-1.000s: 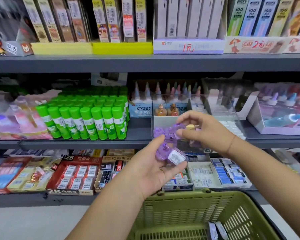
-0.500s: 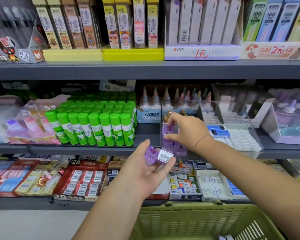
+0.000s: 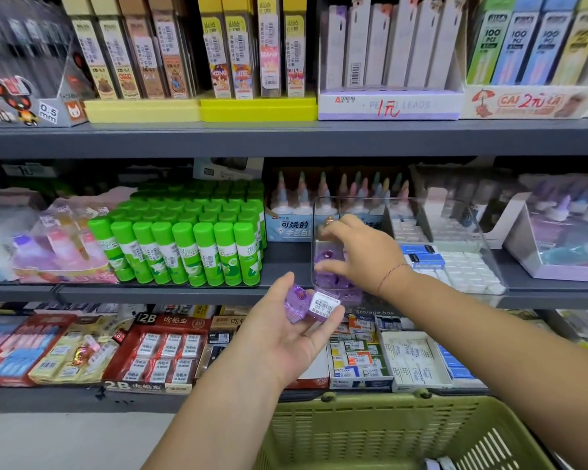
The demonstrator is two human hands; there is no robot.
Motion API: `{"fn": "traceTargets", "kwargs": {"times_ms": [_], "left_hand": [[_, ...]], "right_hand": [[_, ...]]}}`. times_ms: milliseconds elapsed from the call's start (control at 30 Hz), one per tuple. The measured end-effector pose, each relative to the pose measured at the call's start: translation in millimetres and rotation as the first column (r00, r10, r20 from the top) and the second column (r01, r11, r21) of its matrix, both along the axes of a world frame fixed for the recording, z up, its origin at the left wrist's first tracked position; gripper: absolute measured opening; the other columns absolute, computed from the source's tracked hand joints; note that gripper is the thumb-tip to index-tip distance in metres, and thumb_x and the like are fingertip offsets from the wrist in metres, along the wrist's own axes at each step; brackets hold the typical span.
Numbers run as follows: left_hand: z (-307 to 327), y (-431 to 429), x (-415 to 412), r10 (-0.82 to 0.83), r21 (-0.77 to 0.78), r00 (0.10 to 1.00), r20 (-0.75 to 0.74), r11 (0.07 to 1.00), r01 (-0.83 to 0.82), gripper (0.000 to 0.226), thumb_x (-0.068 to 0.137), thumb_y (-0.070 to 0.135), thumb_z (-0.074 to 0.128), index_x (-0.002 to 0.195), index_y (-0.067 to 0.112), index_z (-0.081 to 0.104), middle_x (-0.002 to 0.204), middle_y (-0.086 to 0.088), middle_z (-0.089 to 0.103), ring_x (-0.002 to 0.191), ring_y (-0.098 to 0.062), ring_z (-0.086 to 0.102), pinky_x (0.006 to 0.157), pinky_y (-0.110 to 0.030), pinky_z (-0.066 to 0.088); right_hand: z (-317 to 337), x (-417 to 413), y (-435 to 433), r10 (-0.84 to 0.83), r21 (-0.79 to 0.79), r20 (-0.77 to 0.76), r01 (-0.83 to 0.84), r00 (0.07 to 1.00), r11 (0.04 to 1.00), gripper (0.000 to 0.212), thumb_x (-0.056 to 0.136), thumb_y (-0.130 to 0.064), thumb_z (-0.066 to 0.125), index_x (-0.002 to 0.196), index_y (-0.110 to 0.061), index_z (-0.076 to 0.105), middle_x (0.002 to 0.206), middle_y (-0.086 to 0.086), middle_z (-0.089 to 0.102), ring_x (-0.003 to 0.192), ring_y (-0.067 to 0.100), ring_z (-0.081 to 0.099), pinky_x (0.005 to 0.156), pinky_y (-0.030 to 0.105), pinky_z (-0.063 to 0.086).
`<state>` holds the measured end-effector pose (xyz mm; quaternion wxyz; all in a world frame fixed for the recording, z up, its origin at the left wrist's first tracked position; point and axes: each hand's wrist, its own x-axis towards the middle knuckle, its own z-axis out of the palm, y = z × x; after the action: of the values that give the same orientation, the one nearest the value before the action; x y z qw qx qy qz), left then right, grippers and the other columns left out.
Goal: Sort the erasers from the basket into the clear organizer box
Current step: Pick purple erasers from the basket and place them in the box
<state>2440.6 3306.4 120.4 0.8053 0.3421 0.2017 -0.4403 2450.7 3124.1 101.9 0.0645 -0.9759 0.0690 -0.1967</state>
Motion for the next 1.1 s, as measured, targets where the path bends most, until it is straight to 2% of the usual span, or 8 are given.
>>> {"fn": "traceTargets", "kwargs": {"times_ms": [100, 200, 300, 400, 533, 700, 833, 1100], "left_hand": [[1, 1, 0, -0.003, -0.011, 1.000, -0.003, 1.000, 0.003, 0.042, 0.088, 0.030, 0.068, 0.115, -0.001, 0.059, 0.116, -0.030, 0.062, 0.107, -0.045, 0.060, 0.054, -0.046, 0.059], [1, 1, 1, 0.003, -0.025, 1.000, -0.012, 1.000, -0.003, 0.044, 0.087, 0.030, 0.069, 0.117, 0.000, 0.059, 0.115, -0.030, 0.063, 0.106, -0.045, 0.060, 0.054, -0.046, 0.059], [1, 2, 1, 0.005, -0.030, 1.000, -0.016, 1.000, -0.005, 0.043, 0.087, 0.030, 0.069, 0.116, 0.000, 0.059, 0.114, -0.030, 0.063, 0.107, -0.044, 0.060, 0.054, -0.047, 0.059], [1, 2, 0, -0.006, -0.028, 1.000, -0.005, 1.000, 0.005, 0.041, 0.088, 0.030, 0.067, 0.114, -0.001, 0.059, 0.116, -0.030, 0.062, 0.109, -0.044, 0.059, 0.055, -0.046, 0.059], [0, 0, -1, -0.007, -0.027, 1.000, 0.000, 1.000, 0.007, 0.039, 0.089, 0.030, 0.067, 0.112, 0.000, 0.059, 0.117, -0.030, 0.061, 0.109, -0.044, 0.059, 0.056, -0.045, 0.059], [0, -2, -3, -0.013, -0.023, 1.000, -0.001, 1.000, 0.013, 0.041, 0.089, 0.032, 0.066, 0.115, 0.001, 0.059, 0.118, -0.029, 0.062, 0.108, -0.043, 0.060, 0.057, -0.042, 0.059], [2, -2, -2, -0.008, -0.015, 1.000, 0.003, 1.000, 0.008, 0.042, 0.089, 0.032, 0.066, 0.117, 0.001, 0.058, 0.118, -0.029, 0.062, 0.108, -0.043, 0.061, 0.057, -0.042, 0.059], [3, -2, -1, -0.007, -0.022, 1.000, -0.005, 1.000, 0.007, 0.040, 0.089, 0.031, 0.066, 0.113, 0.000, 0.059, 0.117, -0.029, 0.062, 0.106, -0.043, 0.061, 0.058, -0.042, 0.058]], "right_hand": [[13, -11, 0, -0.059, 0.454, 0.226, -0.051, 0.972, 0.890, 0.028, 0.086, -0.050, 0.058, 0.086, -0.023, 0.064, 0.085, -0.007, 0.061, 0.075, 0.009, 0.056, 0.070, 0.029, 0.047], [33, -21, -6, -0.342, 0.967, 0.141, -0.056, 0.929, 0.248, 0.044, 0.097, -0.048, 0.041, 0.075, -0.016, 0.060, 0.072, 0.005, 0.060, 0.052, 0.010, 0.049, 0.049, 0.022, 0.041], [52, -38, -21, -0.360, 0.886, -0.076, -0.103, 0.930, -0.453, 0.050, 0.099, -0.050, 0.032, 0.089, -0.006, 0.054, 0.085, 0.012, 0.056, 0.067, 0.015, 0.051, 0.053, 0.024, 0.043], [59, -50, -29, -0.270, 0.781, -0.085, -0.105, 0.959, -0.616, 0.039, 0.101, -0.033, 0.036, 0.096, 0.003, 0.051, 0.098, 0.017, 0.053, 0.086, 0.024, 0.053, 0.068, 0.034, 0.048], [51, -51, -22, -0.161, 0.909, -0.036, -0.035, 0.986, -0.415, 0.014, 0.096, -0.004, 0.045, 0.093, 0.004, 0.057, 0.095, 0.014, 0.056, 0.087, 0.020, 0.057, 0.072, 0.032, 0.057], [24, -46, -13, -0.136, 0.911, 0.004, 0.052, 0.991, 0.408, 0.025, 0.079, -0.002, 0.071, 0.104, -0.002, 0.066, 0.097, 0.011, 0.067, 0.085, 0.017, 0.062, 0.088, 0.030, 0.050], [20, -43, -13, -0.051, 0.597, 0.022, 0.027, 0.998, 0.802, 0.038, 0.073, -0.011, 0.080, 0.108, -0.019, 0.067, 0.108, 0.004, 0.059, 0.094, 0.015, 0.059, 0.084, 0.016, 0.045], [15, -34, -16, -0.076, 0.738, 0.158, -0.067, 0.984, 0.671, 0.020, 0.088, -0.024, 0.065, 0.104, -0.020, 0.053, 0.089, 0.016, 0.063, 0.069, 0.018, 0.063, 0.062, 0.025, 0.051]]}}
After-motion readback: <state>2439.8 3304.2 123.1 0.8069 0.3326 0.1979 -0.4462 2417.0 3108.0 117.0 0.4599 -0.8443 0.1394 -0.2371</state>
